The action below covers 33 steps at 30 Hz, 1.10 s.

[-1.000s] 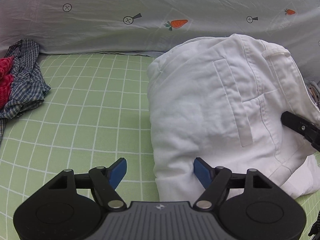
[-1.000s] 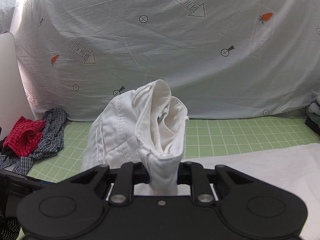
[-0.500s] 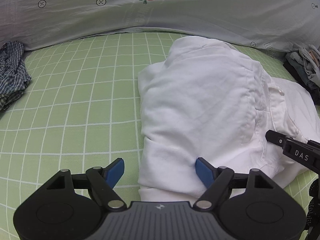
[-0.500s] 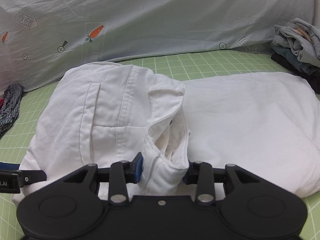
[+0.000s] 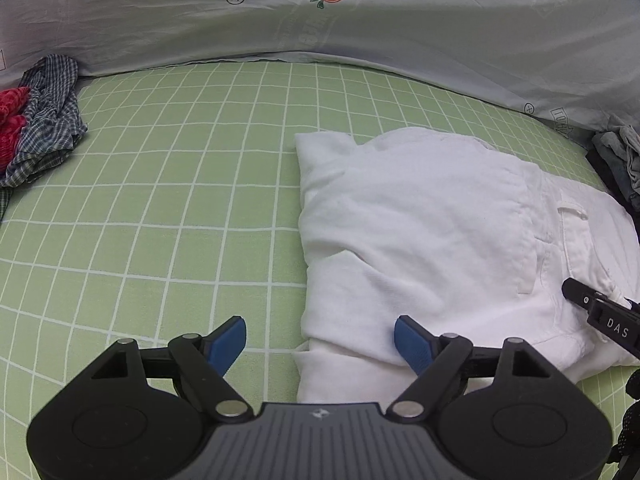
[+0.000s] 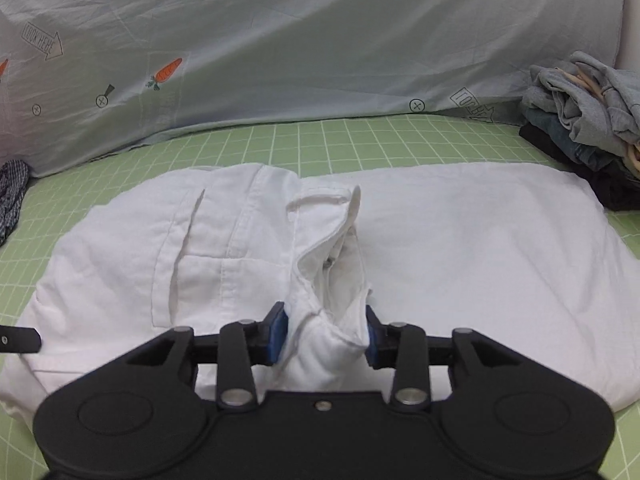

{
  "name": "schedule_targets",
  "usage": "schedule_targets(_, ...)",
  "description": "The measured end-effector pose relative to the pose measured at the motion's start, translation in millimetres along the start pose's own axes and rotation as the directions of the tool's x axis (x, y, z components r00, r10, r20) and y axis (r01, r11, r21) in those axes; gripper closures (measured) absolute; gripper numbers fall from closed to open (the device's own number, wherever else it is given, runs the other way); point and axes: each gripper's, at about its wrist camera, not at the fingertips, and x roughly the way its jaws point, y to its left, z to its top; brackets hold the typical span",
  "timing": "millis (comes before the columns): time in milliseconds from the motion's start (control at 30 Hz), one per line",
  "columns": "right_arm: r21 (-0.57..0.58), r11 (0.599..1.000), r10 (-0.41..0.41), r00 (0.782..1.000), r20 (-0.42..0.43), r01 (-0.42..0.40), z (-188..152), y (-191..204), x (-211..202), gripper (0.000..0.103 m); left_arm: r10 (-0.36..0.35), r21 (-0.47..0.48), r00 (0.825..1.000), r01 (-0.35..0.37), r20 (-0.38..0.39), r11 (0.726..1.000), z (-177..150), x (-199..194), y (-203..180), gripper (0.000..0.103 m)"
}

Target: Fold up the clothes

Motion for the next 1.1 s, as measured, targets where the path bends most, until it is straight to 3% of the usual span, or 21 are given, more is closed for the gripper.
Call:
schedule_targets(67,-0.004,1.000,-0.012,1.000,0.013,0.012,-2.3,-7.5,-5.0,0.034,0.028,0.005,1.000,-0.028,-0.005,1.000,-2.1,1.9,-4.2,0.020)
schedule_targets(133,0.015,1.000,-0.020,1.000,0.017,0.019,0.0,-18.6,-12.9,0.020,0.055,0.015,0.999,-0.055,0.000,0.998,-2.1,0.6,-7.8,0.017)
schedule_targets(267,0.067,0.997,0.042,0.998,0.048,-0.045,1.7,-46.5,-26.6,0.001,0.098,0.008,0.995,-0.098,0.010,0.995,0.5,-7.1,-14.9,0.018)
schedule_targets(400,0.070,0.992,0.096,0.992,0.082,-0.102,2.5,-64.2,-40.8,0.001,0.156,0.049,0.987,-0.158,0.049,0.986,8.8,-14.7,-31.0,0.018)
schedule_targets(467,0.066,0.997,0.024,0.992,0.124,-0.032,4.7,-71.9,-48.3,0.001,0.173,0.067,0.983,-0.177,0.059,0.982,14.1,-12.9,-39.2,0.018)
schedule_targets(567,0.161,0.985,-0.077,0.988,0.132,0.056,9.4,-109.7,-51.9,0.001,0.175,0.086,0.983,-0.179,0.050,0.980,19.5,-5.4,-52.5,0.018)
schedule_targets(700,0.387,0.913,-0.147,0.989,0.026,0.126,-5.9,-174.3,-38.9,0.001,0.180,0.143,0.984,-0.179,0.008,0.973,17.8,10.4,-73.8,0.018)
schedule_targets(833,0.538,0.811,-0.217,0.972,-0.089,0.230,-37.6,-221.6,-36.5,0.001,0.249,0.240,0.968,-0.247,0.025,0.939,9.9,19.1,-92.0,0.016)
schedule_targets(967,0.585,0.758,-0.266,0.955,-0.130,0.290,-60.0,-245.8,-39.9,0.000,0.297,0.278,0.954,-0.294,0.031,0.915,9.2,24.6,-97.3,0.010)
schedule_targets(1100,0.559,0.764,-0.311,0.943,-0.118,0.322,-60.5,-259.3,-35.6,0.000,0.308,0.268,0.951,-0.299,0.009,0.916,12.0,28.2,-95.1,0.007)
